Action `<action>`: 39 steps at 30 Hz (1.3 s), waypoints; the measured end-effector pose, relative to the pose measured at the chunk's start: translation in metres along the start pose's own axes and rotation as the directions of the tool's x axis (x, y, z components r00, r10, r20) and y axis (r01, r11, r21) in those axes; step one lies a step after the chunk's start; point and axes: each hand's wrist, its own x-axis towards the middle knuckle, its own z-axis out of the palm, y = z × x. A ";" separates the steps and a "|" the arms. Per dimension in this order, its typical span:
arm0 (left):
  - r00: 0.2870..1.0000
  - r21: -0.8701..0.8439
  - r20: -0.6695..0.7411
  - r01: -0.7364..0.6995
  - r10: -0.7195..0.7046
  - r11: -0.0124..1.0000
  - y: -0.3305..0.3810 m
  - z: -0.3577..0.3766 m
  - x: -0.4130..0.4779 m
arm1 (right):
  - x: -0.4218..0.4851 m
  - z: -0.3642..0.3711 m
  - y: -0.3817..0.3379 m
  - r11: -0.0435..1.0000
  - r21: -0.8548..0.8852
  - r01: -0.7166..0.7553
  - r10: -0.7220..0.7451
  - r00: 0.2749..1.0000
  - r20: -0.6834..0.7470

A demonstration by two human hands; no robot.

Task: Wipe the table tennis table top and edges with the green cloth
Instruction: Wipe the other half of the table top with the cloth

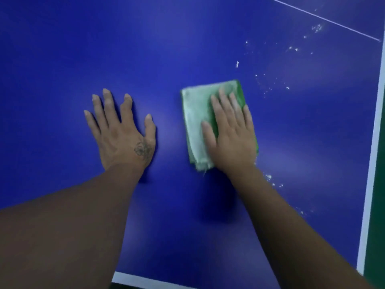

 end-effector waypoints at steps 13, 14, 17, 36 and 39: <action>1.000 -0.029 -0.002 -0.005 0.005 1.000 -0.002 -0.002 0.002 | -0.021 0.007 -0.028 0.986 -0.017 -0.163 0.162 0.986 -0.034; 1.000 -0.028 -0.004 -0.005 0.005 1.000 -0.001 -0.001 0.002 | -0.031 0.009 -0.031 0.988 -0.033 -0.153 0.152 0.988 -0.028; 1.000 -0.013 -0.019 -0.009 0.009 1.000 -0.002 0.001 0.002 | -0.021 0.012 -0.036 0.987 -0.069 -0.148 0.147 0.989 -0.023; 0.999 0.017 0.042 -0.024 0.024 1.000 -0.005 0.002 0.001 | 0.162 -0.007 0.040 0.842 -0.054 -0.536 0.537 0.843 0.000; 0.999 0.013 0.043 -0.016 0.015 1.000 -0.006 0.002 0.001 | 0.166 -0.001 0.008 0.746 -0.082 -0.661 0.660 0.750 -0.043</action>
